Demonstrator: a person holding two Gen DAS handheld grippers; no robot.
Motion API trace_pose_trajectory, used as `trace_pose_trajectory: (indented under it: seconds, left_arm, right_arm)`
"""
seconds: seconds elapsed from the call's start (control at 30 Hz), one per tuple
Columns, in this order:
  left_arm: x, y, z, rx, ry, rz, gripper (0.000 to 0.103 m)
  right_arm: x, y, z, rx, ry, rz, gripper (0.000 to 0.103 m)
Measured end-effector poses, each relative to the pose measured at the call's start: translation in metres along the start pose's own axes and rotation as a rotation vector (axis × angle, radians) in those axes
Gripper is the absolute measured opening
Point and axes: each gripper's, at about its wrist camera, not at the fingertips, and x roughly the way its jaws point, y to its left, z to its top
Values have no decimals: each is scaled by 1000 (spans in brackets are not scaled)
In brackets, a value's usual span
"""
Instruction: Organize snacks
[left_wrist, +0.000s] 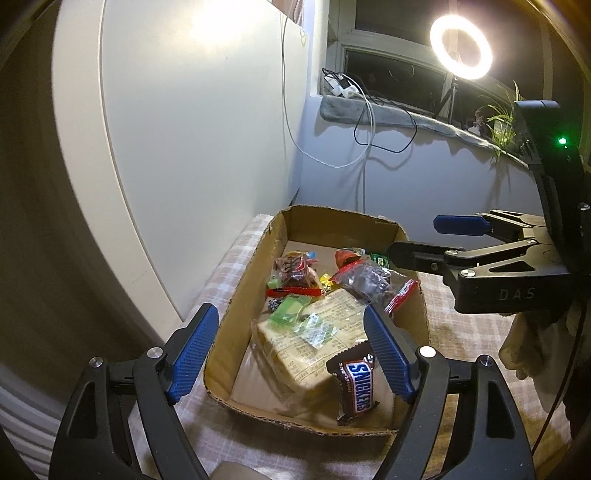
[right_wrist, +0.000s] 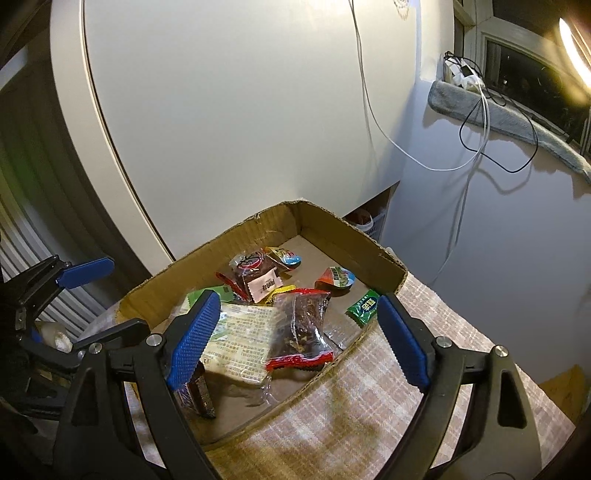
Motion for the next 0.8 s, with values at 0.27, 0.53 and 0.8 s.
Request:
trace_pose_trajectory:
  seconds: [0.27, 0.53, 0.8]
  left_arm:
    - [-14, -6, -1, -9, -27, 8, 81]
    - [-29, -14, -8, -22, -42, 11, 81]
    - [-44, -22, -12, -25, -64, 11, 81]
  right_arm:
    - [-24, 4, -6, 4, -52, -31, 89]
    - [-55, 0, -26, 42, -112, -61, 101]
    - [-76, -1, -47, 53, -120, -88, 101]
